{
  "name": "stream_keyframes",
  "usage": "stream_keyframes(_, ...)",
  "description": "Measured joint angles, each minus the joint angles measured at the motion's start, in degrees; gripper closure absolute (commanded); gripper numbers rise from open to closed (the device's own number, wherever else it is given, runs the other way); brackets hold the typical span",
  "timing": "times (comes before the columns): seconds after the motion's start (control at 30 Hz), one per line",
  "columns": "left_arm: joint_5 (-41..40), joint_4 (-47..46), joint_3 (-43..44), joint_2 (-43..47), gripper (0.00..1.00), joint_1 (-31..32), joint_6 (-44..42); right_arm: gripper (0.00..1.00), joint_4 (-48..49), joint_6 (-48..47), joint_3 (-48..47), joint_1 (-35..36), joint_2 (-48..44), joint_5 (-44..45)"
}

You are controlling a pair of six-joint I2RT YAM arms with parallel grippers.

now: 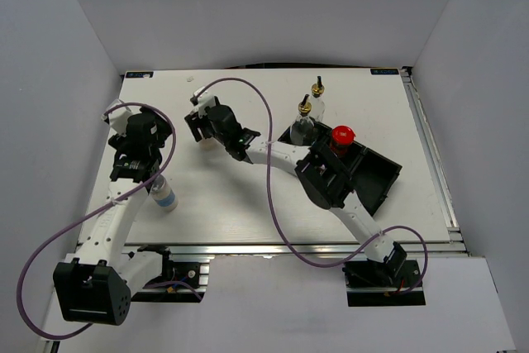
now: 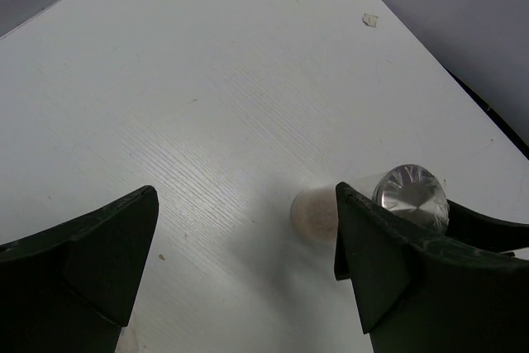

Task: Organize the condiment bottles

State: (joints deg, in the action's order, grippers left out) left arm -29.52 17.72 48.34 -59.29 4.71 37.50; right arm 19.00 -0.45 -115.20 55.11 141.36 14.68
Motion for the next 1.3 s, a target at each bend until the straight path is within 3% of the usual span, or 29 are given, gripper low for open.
stream_keyframes(0.13,0.3,-0.2,-0.2,0.2,0.02,0.0,-0.2,0.94,-0.9,-0.6,8.2,-0.1,-6.3,-4.1)
stream_keyframes(0.23,1.1,-0.4,-0.4,0.6,0.02,0.0,-0.7,0.98,-1.4,-0.1,23.3,-0.1,-17.0,-8.9)
stream_keyframes(0.53,3.2,-2.6,-2.2,2.4,0.02,-0.1,-1.7,1.00,1.0,6.5,62.9,2.0,-64.6,-12.4)
stream_keyframes(0.63,3.8,-3.3,-3.1,3.0,0.02,-0.1,-1.9,1.00,-4.0,9.6,71.2,2.5,-76.5,-10.5)
stream_keyframes(0.8,4.9,-3.7,-3.7,3.1,0.02,-0.1,-2.2,1.00,-20.8,14.8,76.6,2.5,-91.2,-1.9)
stream_keyframes(0.97,6.5,-4.5,-3.8,3.1,0.02,-0.2,-2.4,1.00,-35.5,20.1,76.6,2.5,-104.3,12.9)
stream_keyframes(1.17,6.9,-4.9,-3.8,3.1,0.02,-0.2,-2.6,1.00,-51.3,29.2,70.6,2.2,-102.1,35.5)
stream_keyframes(1.3,7.1,-5.4,-3.9,3.1,0.02,-0.2,-2.5,1.00,-56.2,33.9,68.9,1.1,-98.4,46.9)
